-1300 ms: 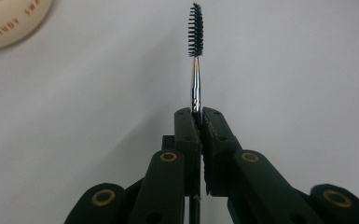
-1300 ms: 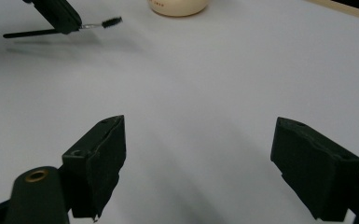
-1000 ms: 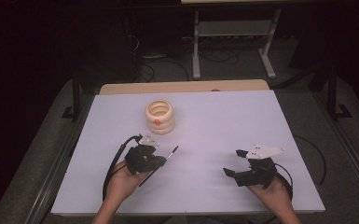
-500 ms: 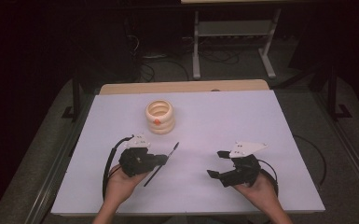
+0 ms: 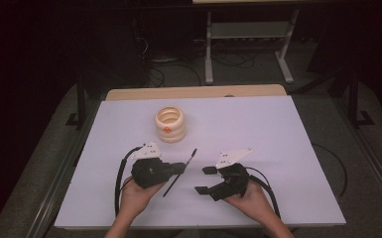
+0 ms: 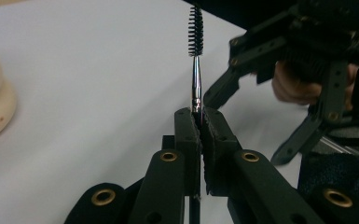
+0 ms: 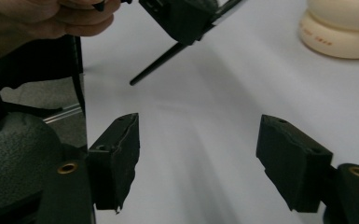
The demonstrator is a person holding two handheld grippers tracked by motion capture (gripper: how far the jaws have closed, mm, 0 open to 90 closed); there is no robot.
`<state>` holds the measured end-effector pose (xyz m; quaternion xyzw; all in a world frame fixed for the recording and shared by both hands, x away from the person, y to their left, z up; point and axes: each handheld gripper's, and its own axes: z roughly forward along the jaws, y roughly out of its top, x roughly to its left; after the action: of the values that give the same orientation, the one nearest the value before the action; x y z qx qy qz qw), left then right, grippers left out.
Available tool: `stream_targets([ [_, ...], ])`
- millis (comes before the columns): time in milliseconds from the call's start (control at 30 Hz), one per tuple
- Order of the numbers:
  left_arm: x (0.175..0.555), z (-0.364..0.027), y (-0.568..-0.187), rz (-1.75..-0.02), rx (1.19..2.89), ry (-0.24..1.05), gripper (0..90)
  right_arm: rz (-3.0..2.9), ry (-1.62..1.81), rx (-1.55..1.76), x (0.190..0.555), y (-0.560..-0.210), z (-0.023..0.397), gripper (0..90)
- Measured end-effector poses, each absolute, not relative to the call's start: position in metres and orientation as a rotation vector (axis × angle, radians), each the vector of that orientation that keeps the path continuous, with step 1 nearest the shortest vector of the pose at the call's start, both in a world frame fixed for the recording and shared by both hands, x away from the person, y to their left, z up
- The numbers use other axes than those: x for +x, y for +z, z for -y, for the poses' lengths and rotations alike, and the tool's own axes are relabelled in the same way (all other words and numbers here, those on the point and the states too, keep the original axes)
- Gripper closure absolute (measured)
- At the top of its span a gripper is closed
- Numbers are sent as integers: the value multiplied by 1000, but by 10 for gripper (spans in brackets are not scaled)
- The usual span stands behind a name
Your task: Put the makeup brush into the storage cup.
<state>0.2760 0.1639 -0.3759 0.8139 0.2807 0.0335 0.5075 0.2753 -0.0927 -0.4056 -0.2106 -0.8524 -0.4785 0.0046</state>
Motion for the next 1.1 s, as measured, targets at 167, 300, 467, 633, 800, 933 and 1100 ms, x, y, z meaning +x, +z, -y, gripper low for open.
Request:
stream_targets([
  [167,270,-153,-378,-659,1923,76,860,2619,-1522,-647,274,-409,88,363],
  [300,267,-149,-379,-658,1892,82,860,2601,-1512,-660,272,-411,87,420],
  [467,261,-143,-377,-645,1857,95,860,2543,-1534,-667,271,-414,84,485],
  [633,257,-135,-381,-630,1854,95,860,2514,-1542,-676,270,-416,82,550],
  [800,254,-133,-383,-631,1838,109,860,2437,-1560,-682,272,-420,83,611],
  [933,251,-132,-383,-631,1813,131,860,2410,-1579,-676,272,-421,83,692],
  [1100,247,-133,-382,-633,1778,165,860,2377,-1608,-681,273,-420,86,811],
])
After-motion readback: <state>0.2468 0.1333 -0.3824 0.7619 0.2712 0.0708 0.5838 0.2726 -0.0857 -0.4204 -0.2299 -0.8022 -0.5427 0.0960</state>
